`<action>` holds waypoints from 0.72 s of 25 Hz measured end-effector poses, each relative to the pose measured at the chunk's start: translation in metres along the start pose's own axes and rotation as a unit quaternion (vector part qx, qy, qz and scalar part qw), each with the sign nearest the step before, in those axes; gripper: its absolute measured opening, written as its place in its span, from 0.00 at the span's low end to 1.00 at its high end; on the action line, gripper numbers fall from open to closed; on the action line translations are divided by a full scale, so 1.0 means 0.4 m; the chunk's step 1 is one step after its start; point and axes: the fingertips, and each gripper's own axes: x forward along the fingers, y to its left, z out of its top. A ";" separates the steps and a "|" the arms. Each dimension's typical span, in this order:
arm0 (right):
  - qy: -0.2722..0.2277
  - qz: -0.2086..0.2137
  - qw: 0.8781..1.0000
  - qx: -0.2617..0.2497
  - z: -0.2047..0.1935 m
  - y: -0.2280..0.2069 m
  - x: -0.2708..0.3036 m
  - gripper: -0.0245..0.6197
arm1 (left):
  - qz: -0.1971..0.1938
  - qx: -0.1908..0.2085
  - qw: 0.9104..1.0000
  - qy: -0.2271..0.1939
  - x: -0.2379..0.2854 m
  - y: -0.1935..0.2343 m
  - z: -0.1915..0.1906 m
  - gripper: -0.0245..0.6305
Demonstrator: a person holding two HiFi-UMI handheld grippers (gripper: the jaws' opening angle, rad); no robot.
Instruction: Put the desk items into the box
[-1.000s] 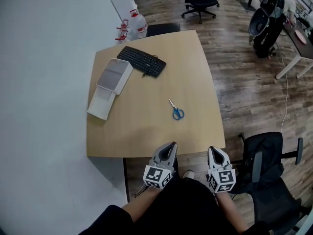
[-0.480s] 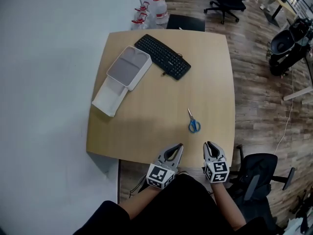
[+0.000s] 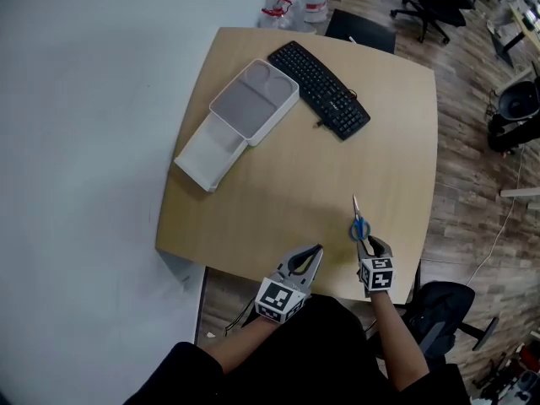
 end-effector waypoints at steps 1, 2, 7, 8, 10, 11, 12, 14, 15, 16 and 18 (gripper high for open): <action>0.013 0.002 1.000 0.000 -0.003 -0.001 0.021 0.34 | 0.001 -0.002 1.000 0.002 -0.002 0.010 0.001 0.06; 0.022 0.002 1.000 0.001 -0.006 -0.003 0.040 0.34 | 0.001 -0.003 1.000 0.003 -0.003 0.020 0.001 0.06; 0.060 0.000 0.998 0.003 -0.020 -0.019 0.106 0.35 | 0.010 -0.008 1.000 0.004 -0.001 0.066 0.005 0.06; 0.065 0.000 0.998 0.002 -0.024 -0.023 0.117 0.36 | 0.014 -0.010 1.000 0.002 -0.001 0.077 0.009 0.06; 0.074 -0.001 0.997 -0.005 -0.029 -0.030 0.134 0.36 | 0.020 -0.014 1.000 -0.001 -0.002 0.098 0.013 0.06; 0.079 -0.003 0.997 -0.008 -0.030 -0.032 0.139 0.36 | 0.023 -0.015 1.000 -0.001 -0.004 0.107 0.014 0.06; 0.084 -0.005 0.996 -0.008 -0.033 -0.034 0.144 0.36 | 0.025 -0.015 1.000 -0.001 -0.006 0.115 0.013 0.06; 0.092 -0.010 0.996 -0.005 -0.040 -0.038 0.153 0.36 | 0.030 -0.015 0.999 0.001 -0.011 0.132 0.014 0.06; 0.095 -0.012 0.995 -0.007 -0.039 -0.039 0.155 0.35 | 0.033 -0.015 0.999 0.002 -0.012 0.140 0.015 0.06; 0.097 -0.014 0.995 -0.011 -0.038 -0.040 0.156 0.35 | 0.037 -0.015 0.999 0.002 -0.011 0.148 0.015 0.06; 0.097 -0.014 0.995 -0.025 -0.034 -0.043 0.159 0.34 | 0.043 -0.016 0.999 0.003 -0.005 0.159 0.014 0.06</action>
